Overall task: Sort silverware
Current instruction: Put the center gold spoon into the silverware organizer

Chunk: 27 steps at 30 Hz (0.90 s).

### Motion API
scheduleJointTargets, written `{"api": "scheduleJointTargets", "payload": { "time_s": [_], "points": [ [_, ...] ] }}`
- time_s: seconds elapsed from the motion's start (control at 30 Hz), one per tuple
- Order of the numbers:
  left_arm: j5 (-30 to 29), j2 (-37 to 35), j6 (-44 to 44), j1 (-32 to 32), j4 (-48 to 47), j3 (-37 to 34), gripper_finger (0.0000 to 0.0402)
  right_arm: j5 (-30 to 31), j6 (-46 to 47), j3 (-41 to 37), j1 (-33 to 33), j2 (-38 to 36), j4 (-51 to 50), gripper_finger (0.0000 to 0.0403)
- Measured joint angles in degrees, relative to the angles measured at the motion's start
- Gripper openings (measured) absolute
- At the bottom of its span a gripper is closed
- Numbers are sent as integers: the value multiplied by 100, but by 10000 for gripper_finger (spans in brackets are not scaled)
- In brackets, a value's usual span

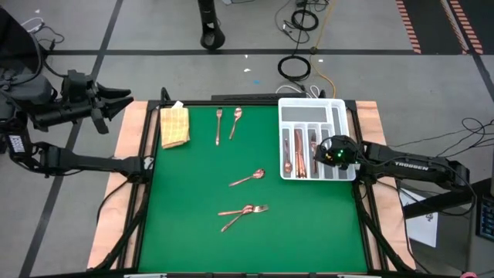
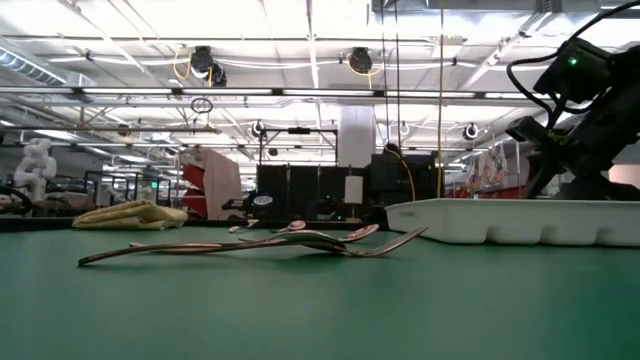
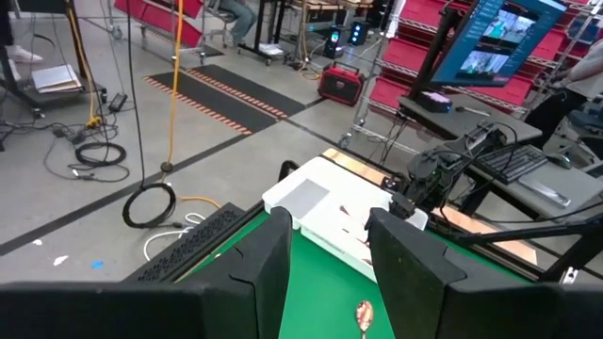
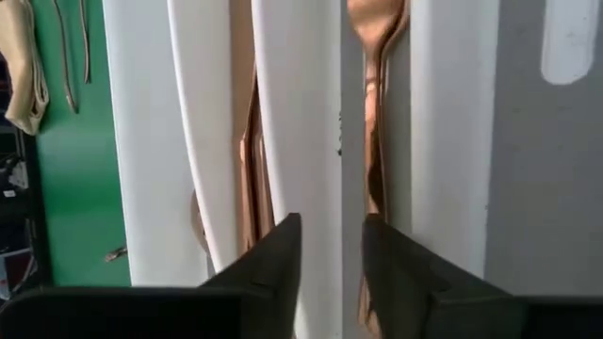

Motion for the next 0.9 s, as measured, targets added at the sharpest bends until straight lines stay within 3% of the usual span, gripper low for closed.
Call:
{"api": "scheduleJointTargets", "payload": {
  "time_s": [0.3, 0.4, 0.57, 0.77, 0.9],
  "points": [
    [2, 0, -7, 0, -2, 0, 148, 243, -214, 224, -2, -60, 502, 163],
    [4, 0, -9, -1, -7, 0, 148, 271, -624, 666, -2, -76, 857, 166],
    [9, 0, -9, 0, -7, 0, 148, 885, -1539, 1830, 0, 17, 1042, 166],
    [31, 0, -7, -1, -64, -1, 148, 1149, -3613, 3474, 118, 1272, 1383, 166],
    [31, 0, -9, -2, -154, -2, 148, 498, -4617, 4642, 240, 2707, 1291, 166]
  ]
}}
